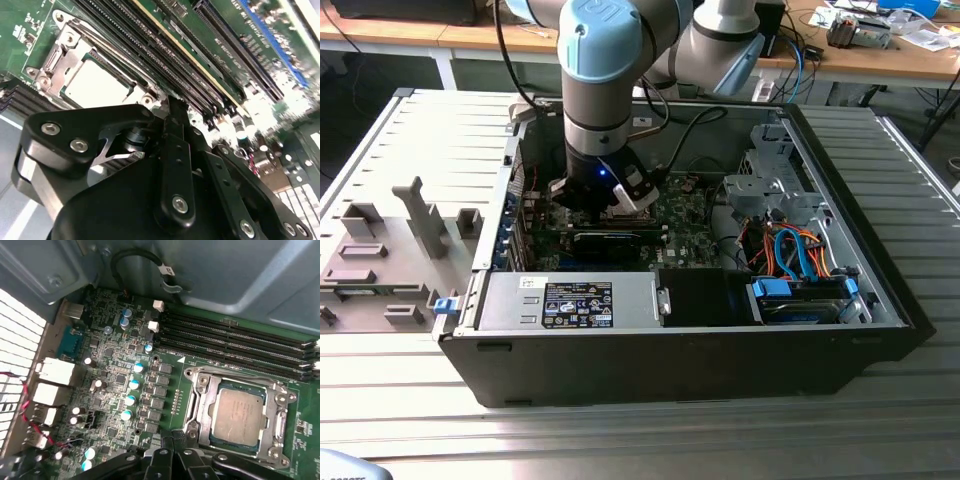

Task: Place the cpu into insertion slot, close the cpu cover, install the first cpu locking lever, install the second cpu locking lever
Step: 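Install the second cpu locking lever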

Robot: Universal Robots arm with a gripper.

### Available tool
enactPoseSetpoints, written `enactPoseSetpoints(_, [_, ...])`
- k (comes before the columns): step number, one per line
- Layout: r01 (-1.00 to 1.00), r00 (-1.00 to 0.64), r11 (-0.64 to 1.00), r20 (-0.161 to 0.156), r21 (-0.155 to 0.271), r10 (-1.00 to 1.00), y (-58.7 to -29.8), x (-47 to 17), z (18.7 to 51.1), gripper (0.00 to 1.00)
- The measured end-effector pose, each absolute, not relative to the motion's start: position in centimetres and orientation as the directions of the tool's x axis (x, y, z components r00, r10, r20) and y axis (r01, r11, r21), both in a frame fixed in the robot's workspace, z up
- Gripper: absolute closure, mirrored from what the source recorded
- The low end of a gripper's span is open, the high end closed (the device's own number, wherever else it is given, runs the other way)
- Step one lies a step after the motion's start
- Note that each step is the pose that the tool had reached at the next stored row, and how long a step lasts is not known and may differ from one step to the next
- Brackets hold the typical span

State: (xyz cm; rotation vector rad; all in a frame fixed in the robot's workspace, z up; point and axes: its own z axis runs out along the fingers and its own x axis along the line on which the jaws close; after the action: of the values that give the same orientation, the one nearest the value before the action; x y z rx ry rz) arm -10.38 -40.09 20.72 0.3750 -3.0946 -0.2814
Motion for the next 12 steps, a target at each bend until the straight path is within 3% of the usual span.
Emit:
enactPoseSetpoints(9, [-0.234,-0.971,0.965,0.017,0.117,-0.238,-39.4,-7.8,20.8,0.89])
enactPoseSetpoints(12, [-0.233,-0.971,0.966,0.024,0.113,-0.238,-38.8,-6.9,20.7,0.89])
